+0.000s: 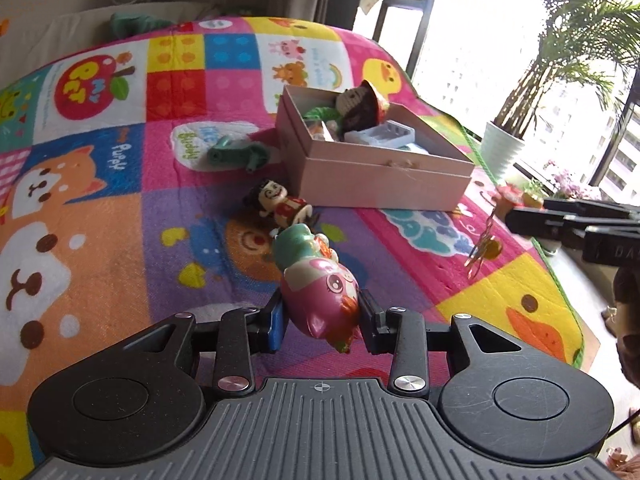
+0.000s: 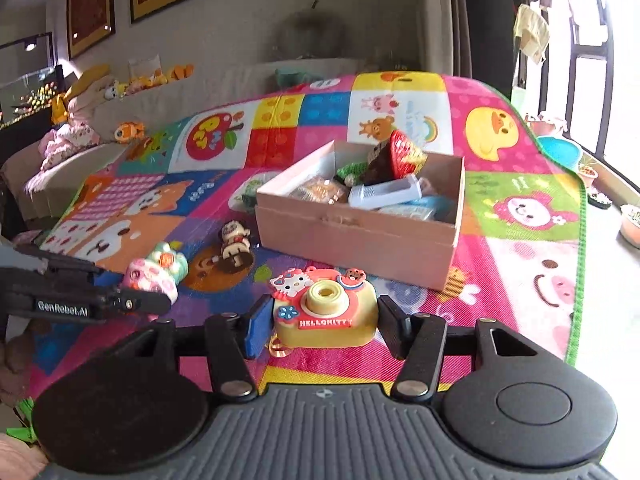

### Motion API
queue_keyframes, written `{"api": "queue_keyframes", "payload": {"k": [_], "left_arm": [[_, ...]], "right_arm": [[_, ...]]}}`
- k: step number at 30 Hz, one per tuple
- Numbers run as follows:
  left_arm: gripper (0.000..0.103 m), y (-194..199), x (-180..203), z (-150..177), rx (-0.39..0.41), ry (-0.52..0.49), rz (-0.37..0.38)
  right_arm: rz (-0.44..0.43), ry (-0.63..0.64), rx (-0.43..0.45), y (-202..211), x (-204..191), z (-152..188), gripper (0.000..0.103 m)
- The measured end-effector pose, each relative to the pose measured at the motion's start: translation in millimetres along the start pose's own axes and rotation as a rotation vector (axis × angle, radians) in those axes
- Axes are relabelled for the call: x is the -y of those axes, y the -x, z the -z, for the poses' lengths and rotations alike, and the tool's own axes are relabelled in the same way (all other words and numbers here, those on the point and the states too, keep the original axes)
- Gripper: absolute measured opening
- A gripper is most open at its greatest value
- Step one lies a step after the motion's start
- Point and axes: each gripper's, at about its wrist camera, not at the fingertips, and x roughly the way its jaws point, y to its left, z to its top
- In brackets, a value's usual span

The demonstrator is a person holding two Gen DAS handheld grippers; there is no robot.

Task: Organize objects
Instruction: 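Lower the pink owl toy and Hello Kitty toy into the pink box, open both tools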

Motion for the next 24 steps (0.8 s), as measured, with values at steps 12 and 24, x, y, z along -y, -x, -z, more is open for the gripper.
{"api": "queue_keyframes", "payload": {"k": [12,24], "left_arm": [[0.042,-17.3,39.7,-84.5,0.186,-0.120,0.023],[0.047,-131.0,54.8,-128.3,0.035,-0.337,-0.136]], "right_arm": [[0.065,-0.054,0.195,54.5,35.6,-21.6,0.055],[0.119,-0.103,0.128,30.6,56.2,-11.4,0.055]]}}
